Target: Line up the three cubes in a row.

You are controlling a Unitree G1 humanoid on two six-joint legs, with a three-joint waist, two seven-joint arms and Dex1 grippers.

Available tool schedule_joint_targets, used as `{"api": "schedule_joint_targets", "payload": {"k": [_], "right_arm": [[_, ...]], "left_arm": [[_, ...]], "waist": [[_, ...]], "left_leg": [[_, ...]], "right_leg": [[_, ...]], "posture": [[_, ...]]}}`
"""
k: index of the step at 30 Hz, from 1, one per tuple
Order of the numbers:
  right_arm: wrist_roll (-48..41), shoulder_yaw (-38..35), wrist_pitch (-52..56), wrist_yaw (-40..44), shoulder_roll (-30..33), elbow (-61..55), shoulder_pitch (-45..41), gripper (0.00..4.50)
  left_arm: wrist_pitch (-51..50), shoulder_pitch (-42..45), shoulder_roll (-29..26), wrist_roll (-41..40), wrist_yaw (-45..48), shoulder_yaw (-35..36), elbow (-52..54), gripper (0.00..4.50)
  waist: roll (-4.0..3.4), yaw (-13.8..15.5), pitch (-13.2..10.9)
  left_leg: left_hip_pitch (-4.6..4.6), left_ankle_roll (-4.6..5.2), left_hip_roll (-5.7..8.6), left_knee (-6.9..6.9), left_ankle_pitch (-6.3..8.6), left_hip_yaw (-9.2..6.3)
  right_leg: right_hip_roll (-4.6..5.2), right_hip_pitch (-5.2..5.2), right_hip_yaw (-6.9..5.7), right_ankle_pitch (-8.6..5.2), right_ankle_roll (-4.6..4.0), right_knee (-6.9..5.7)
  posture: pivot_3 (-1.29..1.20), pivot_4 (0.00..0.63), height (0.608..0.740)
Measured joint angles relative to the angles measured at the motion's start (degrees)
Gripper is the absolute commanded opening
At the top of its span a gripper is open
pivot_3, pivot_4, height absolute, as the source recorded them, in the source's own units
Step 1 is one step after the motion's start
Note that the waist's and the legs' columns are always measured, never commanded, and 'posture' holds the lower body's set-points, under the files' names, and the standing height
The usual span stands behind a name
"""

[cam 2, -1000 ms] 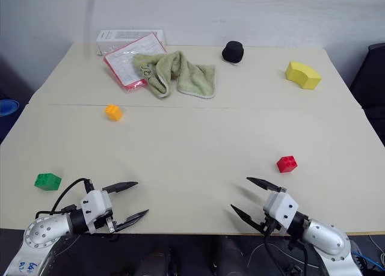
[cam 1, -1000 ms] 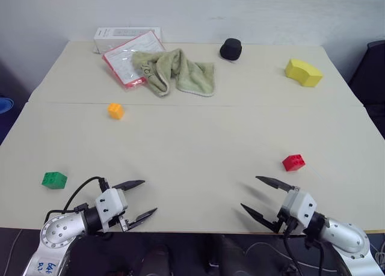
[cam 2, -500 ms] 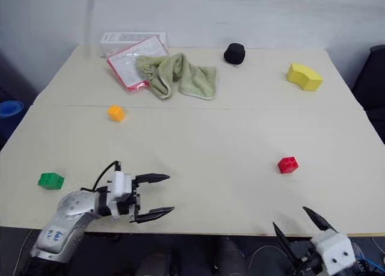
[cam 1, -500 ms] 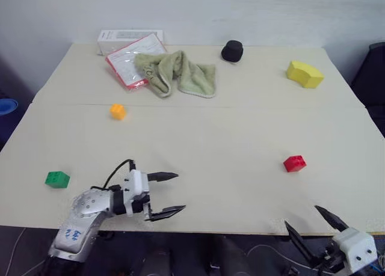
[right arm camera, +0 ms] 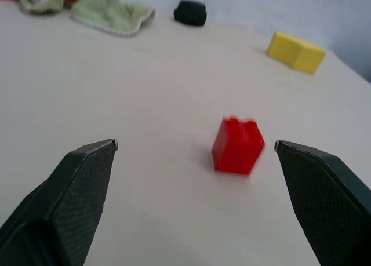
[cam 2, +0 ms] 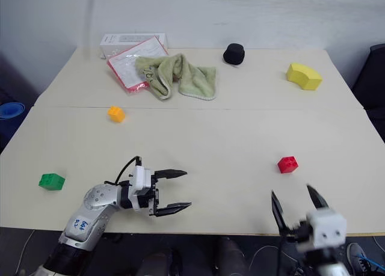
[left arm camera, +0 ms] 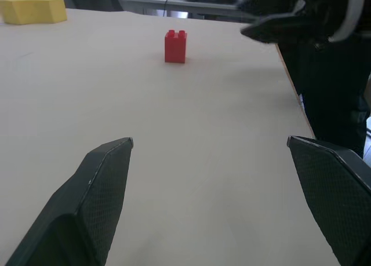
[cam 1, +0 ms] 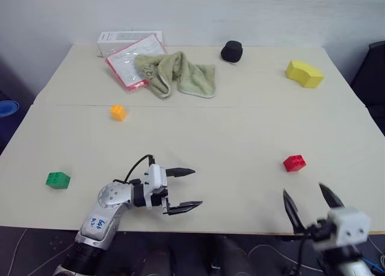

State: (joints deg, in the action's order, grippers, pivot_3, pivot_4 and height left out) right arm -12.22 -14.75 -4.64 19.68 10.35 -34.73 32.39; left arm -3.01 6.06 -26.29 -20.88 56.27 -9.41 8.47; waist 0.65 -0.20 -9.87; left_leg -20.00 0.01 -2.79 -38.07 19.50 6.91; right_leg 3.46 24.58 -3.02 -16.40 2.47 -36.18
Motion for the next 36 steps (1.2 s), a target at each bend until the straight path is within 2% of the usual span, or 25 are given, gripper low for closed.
{"api": "schedule_joint_targets", "payload": {"k": [5, 8, 15, 17, 20, 22, 27, 31, 33, 36], "right_arm": [[3.3, 3.4, 9.2, -4.0, 0.9, 0.9, -9.5, 4.5], [5.3, 2.6, 11.7, -7.1, 1.0, 4.0, -14.2, 4.5], [4.2, -0.9, 13.6, -6.8, 4.0, 9.4, -17.0, 4.5], [2.4, -2.4, 15.0, -5.5, 6.0, 14.0, -19.3, 4.5], [-0.7, -4.5, 16.0, -3.9, 7.1, 18.5, -22.2, 3.89], [-2.0, -4.5, 15.9, -2.2, 7.4, 19.6, -23.2, 3.29], [-3.5, -4.3, 14.5, 2.6, 10.0, 23.3, -24.5, 1.49], [-4.9, -3.1, 11.0, 11.2, 15.2, 24.1, -24.6, 1.47], [-5.0, -0.4, 5.9, 20.9, 21.2, 24.1, -24.7, 1.47], [-6.8, 6.2, 3.5, 33.5, 26.0, 23.8, -27.7, 1.47]], "left_arm": [[0.0, -0.4, 0.0, 0.7, -0.8, 0.3, 0.0, 4.48], [0.0, -1.0, 0.0, 1.0, -1.2, 0.3, 0.3, 4.48], [0.0, -2.1, -0.3, 1.3, -1.9, 0.3, 0.8, 4.48], [0.0, -2.2, -0.6, 1.3, -1.9, 0.3, 1.1, 4.48], [0.0, -2.3, -1.1, 1.3, -1.8, 0.4, 1.4, 4.5], [0.0, -2.3, -1.3, 1.3, -1.6, 0.3, 1.6, 4.5], [0.0, -2.3, -1.4, 1.3, -1.5, 0.3, 1.7, 4.5], [0.0, -2.7, -1.4, 1.3, -1.8, 0.4, 1.8, 4.5], [-0.1, -3.4, -1.3, 1.3, -2.2, 0.4, 1.8, 4.5], [-0.1, -4.2, -1.2, 1.3, -3.2, 0.7, 1.9, 4.5]], "waist": [[0.03, 0.0, 0.0], [0.03, -0.1, 0.0], [0.04, -0.1, 0.0], [0.04, -0.2, 0.0], [0.03, -0.3, 0.0], [0.03, -0.3, 0.0], [0.03, -0.3, 0.0], [0.0, -0.2, 0.0], [0.01, -0.4, 0.0], [0.05, -0.9, 0.0]], "left_leg": [[-0.07, -0.06, 0.05, -0.1, -0.08, -0.03], [-0.06, -0.01, 0.05, -0.08, -0.07, -0.03], [-0.05, 0.11, 0.07, -0.08, -0.05, 0.0], [-0.04, 0.14, 0.08, -0.08, -0.05, 0.01], [-0.04, 0.11, 0.05, -0.04, -0.07, 0.01], [-0.02, 0.09, 0.04, -0.03, -0.08, 0.01], [-0.04, 0.12, 0.06, -0.04, -0.08, 0.01], [-0.04, 0.15, 0.08, -0.04, -0.07, 0.03], [0.0, 0.18, 0.04, -0.03, -0.05, 0.04], [0.02, 0.17, 0.01, -0.03, -0.06, 0.03]], "right_leg": [[0.04, 0.0, -0.04, -0.01, 0.01, 0.01], [0.02, 0.01, -0.04, 0.0, 0.02, 0.0], [0.03, -0.02, -0.04, 0.02, 0.06, 0.0], [0.03, -0.02, -0.02, 0.03, 0.07, 0.0], [-0.02, 0.0, -0.02, 0.02, 0.07, -0.03], [-0.03, 0.0, -0.02, 0.02, 0.07, -0.04], [0.0, -0.01, -0.02, 0.03, 0.07, -0.02], [0.01, -0.01, -0.01, 0.03, 0.08, 0.0], [-0.04, -0.04, -0.02, 0.04, 0.09, 0.03], [-0.07, -0.05, -0.03, 0.04, 0.09, 0.01]], "posture": [[0.0, 0.15, 0.74], [0.0, 0.15, 0.74], [0.0, 0.15, 0.74], [0.0, 0.15, 0.74], [0.0, 0.15, 0.74], [0.0, 0.15, 0.74], [0.0, 0.15, 0.74], [0.0, 0.15, 0.74], [0.0, 0.15, 0.74], [0.0, 0.15, 0.74]]}}
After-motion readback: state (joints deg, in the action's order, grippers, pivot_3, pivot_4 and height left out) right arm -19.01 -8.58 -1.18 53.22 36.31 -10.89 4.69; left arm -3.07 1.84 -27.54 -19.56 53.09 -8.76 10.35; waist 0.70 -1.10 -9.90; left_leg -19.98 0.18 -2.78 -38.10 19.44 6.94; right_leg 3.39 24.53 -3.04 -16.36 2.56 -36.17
